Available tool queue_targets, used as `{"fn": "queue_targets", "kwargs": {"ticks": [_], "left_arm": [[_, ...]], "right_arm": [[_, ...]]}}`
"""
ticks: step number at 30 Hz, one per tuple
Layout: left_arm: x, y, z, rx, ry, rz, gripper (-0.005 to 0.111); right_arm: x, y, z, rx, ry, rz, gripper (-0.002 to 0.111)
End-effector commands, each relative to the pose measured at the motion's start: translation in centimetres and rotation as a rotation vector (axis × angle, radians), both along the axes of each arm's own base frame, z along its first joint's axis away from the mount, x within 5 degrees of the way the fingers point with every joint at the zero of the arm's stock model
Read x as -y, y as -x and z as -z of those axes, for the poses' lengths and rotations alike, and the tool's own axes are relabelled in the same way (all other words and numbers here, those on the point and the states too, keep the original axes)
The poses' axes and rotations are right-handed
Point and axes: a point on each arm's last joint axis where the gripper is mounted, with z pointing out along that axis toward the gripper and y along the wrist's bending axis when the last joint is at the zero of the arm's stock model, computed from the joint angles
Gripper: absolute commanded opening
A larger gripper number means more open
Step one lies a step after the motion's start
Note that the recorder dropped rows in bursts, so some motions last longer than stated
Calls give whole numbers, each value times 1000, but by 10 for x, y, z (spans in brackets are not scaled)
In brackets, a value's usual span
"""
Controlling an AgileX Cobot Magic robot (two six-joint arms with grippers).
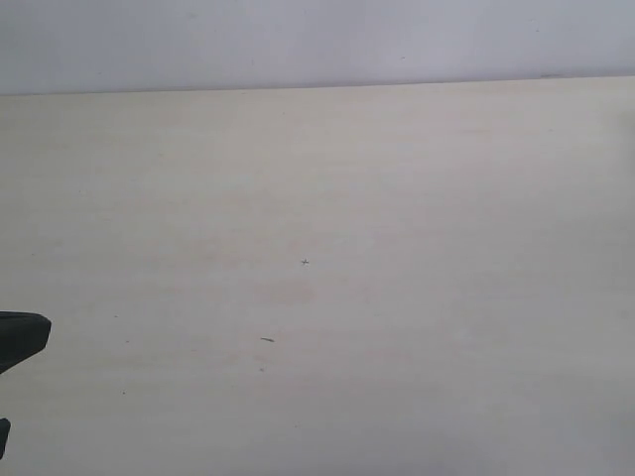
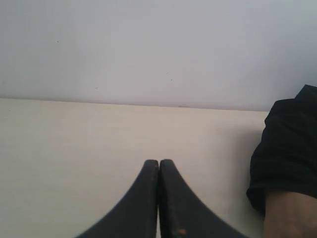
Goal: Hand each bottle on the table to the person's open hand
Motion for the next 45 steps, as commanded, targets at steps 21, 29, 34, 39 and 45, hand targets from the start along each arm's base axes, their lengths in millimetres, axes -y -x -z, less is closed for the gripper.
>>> {"fn": "queue_targets", "kwargs": {"ticks": [21,29,34,39,45], "left_arm": [[0,1,0,9,3,5,3],[0,1,0,9,3,5,3],[0,1,0,9,3,5,3],[0,1,0,9,3,5,3],[-17,-4,-7,52,39,-133,3]], "right_arm": [[1,1,8,-69,13,10,0],[1,1,8,-69,13,10,0],[1,1,8,-69,13,10,0],[1,1,8,-69,13,10,0],[1,1,8,-69,13,10,0]]}}
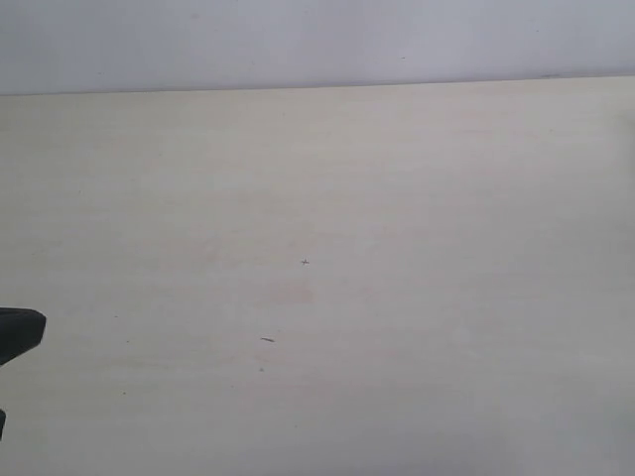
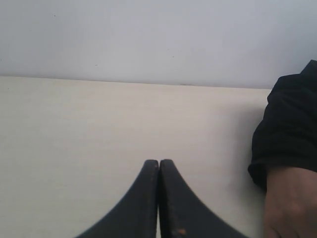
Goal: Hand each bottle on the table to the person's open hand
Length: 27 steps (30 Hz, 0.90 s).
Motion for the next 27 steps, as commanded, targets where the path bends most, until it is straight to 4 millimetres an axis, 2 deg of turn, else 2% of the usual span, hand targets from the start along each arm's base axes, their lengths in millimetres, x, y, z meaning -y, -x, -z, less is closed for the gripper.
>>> {"fn": "queue_targets", "kwargs": {"ticks": [1,6,10,17,27], "left_arm": [[-18,-3,-7,59,41,-146,3],[-49,5,-23,204,117,-389,3],[-66,18,-33,323,154,-543,3],[-76,36,-41,455,175,-661,3],[-81,61,-48,643,152,-685,3]], "right_arm": [[0,0,1,5,8,5,0],[0,0,1,5,8,5,0],[0,0,1,4,2,7,0],[0,0,1,4,2,7,0],[0,0,1,4,2,7,0]]}}
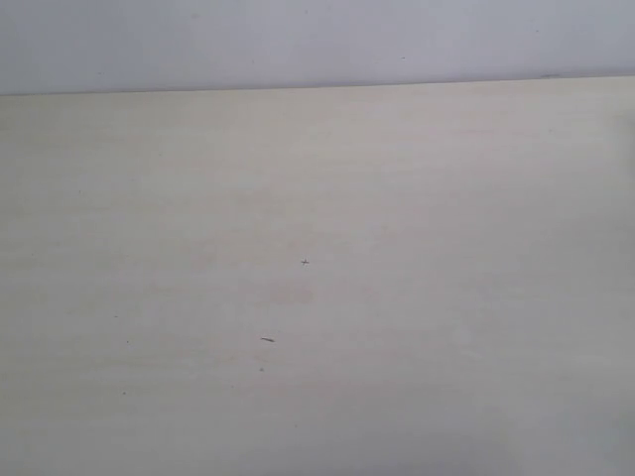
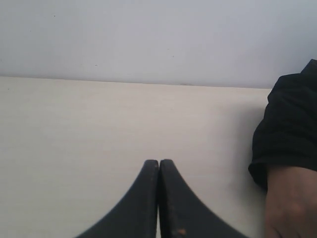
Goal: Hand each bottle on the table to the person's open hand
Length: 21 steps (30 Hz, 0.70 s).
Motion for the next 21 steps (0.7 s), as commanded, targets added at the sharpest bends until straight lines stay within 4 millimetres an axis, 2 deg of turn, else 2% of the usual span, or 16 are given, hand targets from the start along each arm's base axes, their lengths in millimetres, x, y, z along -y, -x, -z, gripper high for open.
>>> {"fn": "queue_targets", "kwargs": {"ticks": [1,11,17,21], "left_arm": [[0,6,-1,41,-15,-5,3],[-1,6,-1,42,-17,-6,3],[1,5,-8,142,-34,11,3],[1,1,0,132,-35,16,3]], "right_arm": [[0,0,1,4,3,6,0],[0,0,1,3,-5,6,0],[0,0,1,3,-5,6,0],[0,0,1,3,-5,6,0]]}}
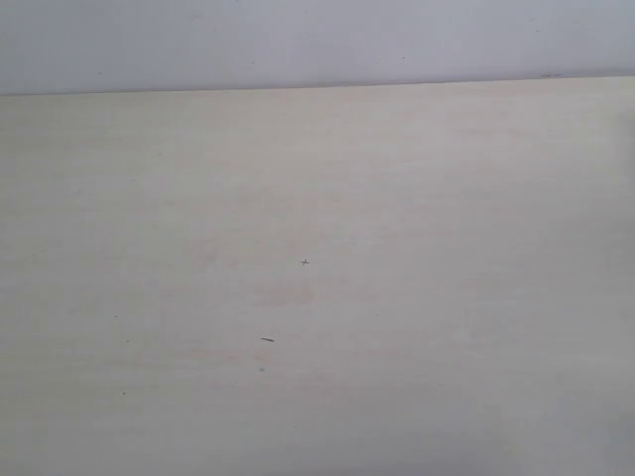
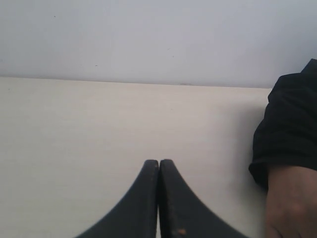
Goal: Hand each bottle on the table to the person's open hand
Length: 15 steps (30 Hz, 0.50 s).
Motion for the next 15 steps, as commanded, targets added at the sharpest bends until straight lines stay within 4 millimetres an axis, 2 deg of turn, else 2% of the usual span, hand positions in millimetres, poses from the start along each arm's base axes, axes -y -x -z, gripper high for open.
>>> {"fn": "queue_targets", "kwargs": {"ticks": [1,15], "left_arm": [[0,-5,11,-6,-13,1,3],[5,-23,61,-1,-14,49,3]], "right_arm": [[0,0,1,6,-1,5,0],[0,0,1,6,-1,5,0]]}}
